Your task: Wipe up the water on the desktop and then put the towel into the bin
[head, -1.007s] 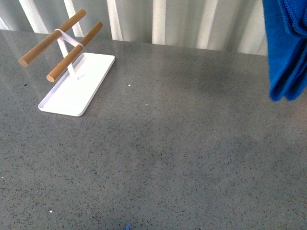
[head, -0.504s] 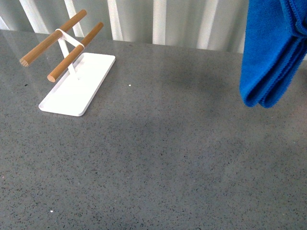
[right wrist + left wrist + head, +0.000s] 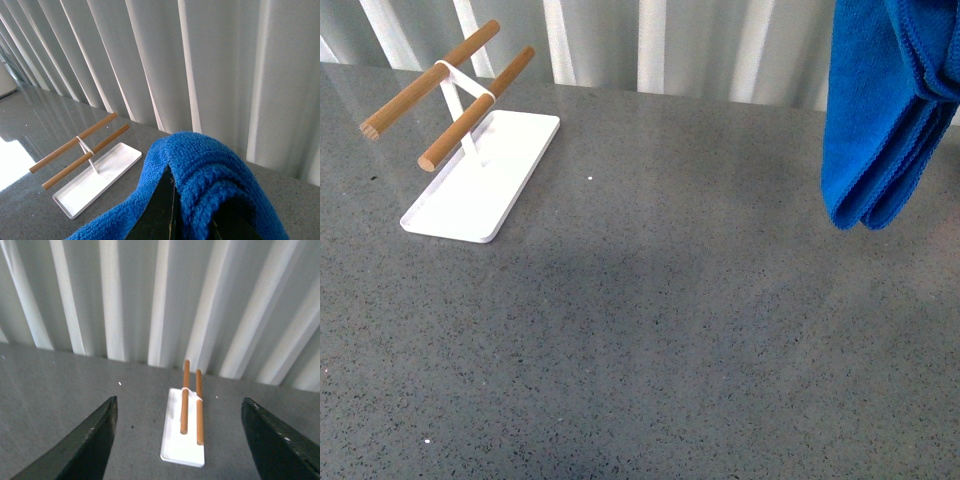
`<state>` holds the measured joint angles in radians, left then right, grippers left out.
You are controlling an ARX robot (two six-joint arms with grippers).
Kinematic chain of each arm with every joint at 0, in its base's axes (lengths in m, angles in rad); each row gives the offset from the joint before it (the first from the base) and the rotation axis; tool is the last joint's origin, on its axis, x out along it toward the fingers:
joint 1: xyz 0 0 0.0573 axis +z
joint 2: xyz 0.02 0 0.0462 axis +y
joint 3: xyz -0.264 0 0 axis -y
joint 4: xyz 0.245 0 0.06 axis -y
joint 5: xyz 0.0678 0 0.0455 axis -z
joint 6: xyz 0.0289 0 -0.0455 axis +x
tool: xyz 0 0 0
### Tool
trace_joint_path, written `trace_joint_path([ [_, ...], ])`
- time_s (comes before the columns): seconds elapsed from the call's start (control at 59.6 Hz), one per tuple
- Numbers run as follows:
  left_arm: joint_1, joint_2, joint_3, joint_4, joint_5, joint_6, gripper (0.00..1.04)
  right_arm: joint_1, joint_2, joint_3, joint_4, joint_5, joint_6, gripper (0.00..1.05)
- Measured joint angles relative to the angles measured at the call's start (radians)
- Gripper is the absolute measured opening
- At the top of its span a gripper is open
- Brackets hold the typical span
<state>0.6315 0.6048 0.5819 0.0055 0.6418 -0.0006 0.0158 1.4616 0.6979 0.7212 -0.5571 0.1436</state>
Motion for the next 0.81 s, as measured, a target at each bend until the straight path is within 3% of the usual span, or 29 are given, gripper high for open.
trace_joint_path([
  [0.084, -0.01, -0.08, -0.082, 0.029, -0.051, -0.001, 0.55, -0.002, -0.002, 0.0, -0.007, 0.0, -0.001, 0.04],
  [0.336, -0.251, -0.252, -0.294, 0.047, -0.281, -0.001, 0.05, -0.002, -0.003, 0.0, -0.123, 0.065, -0.043, 0.04],
  [0.47, -0.357, -0.328, -0.366, 0.051, -0.377, -0.002, 0.04, 0.001, -0.003, 0.014, -0.198, 0.116, -0.068, 0.04],
  [0.554, -0.379, -0.406, -0.396, -0.017, -0.394, -0.003, 0.04, 0.005, -0.003, 0.026, -0.229, 0.143, -0.077, 0.04],
  [0.772, -0.478, -0.49, -0.448, -0.025, -0.494, -0.002, 0.03, 0.019, 0.001, 0.057, -0.31, 0.201, -0.087, 0.04],
  [0.806, -0.533, -0.498, -0.46, -0.025, -0.565, -0.002, 0.03, 0.021, 0.004, 0.064, -0.322, 0.209, -0.087, 0.04],
])
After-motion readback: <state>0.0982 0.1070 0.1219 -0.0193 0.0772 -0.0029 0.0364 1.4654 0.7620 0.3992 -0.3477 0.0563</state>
